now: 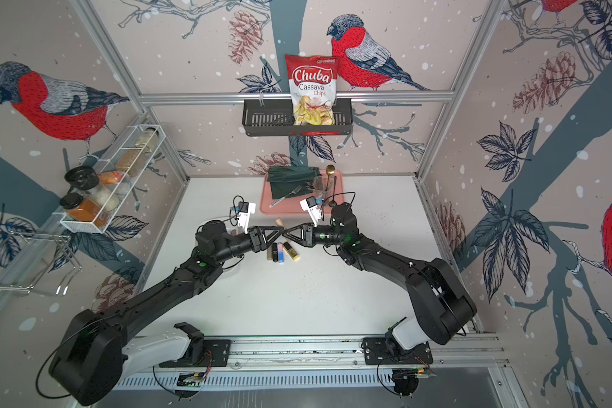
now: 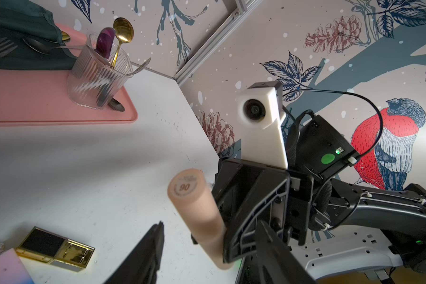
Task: Put the lipstick into the storage box
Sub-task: Pick up the lipstick at the center of the board.
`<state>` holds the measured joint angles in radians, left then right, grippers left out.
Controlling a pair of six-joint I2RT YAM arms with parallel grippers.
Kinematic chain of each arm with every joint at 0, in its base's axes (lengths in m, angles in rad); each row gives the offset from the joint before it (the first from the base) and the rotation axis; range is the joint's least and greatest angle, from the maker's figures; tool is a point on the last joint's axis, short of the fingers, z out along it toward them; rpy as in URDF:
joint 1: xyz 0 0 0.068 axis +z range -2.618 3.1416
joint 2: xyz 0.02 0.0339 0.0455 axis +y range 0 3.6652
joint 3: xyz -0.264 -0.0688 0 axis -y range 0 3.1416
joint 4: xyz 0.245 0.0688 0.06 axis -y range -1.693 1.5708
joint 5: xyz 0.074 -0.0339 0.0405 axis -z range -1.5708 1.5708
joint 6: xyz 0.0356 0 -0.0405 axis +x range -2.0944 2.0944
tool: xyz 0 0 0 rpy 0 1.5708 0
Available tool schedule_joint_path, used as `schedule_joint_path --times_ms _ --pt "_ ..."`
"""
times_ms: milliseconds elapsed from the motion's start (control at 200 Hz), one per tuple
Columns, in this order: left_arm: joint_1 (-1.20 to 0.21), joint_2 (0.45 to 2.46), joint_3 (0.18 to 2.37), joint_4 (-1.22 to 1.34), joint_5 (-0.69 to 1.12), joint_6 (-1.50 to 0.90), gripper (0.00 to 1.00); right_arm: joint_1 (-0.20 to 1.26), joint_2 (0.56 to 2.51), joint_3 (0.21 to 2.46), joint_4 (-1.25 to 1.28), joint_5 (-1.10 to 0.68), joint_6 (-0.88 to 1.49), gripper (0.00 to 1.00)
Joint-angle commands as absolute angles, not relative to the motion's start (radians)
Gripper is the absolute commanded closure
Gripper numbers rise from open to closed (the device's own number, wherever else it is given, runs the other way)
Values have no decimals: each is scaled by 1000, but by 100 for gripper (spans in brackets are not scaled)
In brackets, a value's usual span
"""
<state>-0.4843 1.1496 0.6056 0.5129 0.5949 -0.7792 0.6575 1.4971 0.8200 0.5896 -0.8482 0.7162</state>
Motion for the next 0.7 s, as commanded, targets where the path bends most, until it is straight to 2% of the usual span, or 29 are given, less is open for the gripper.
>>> schedule_joint_path --times_ms 0,270,545,620,660,695 --pt "-488 1140 617 566 559 -782 39 666 1494 822 660 -865 748 82" --pt "-490 1145 623 561 552 -795 53 672 1486 815 671 -867 755 82" --pt "-494 1155 626 568 563 -801 62 676 1485 809 684 -876 761 82" --pt "-495 1159 626 569 572 -801 67 679 1490 809 686 -877 762 81" --pt "-495 1161 625 568 574 -801 71 679 1493 809 687 -876 764 79" --pt "-495 1162 626 569 578 -801 75 680 1494 810 685 -876 764 73"
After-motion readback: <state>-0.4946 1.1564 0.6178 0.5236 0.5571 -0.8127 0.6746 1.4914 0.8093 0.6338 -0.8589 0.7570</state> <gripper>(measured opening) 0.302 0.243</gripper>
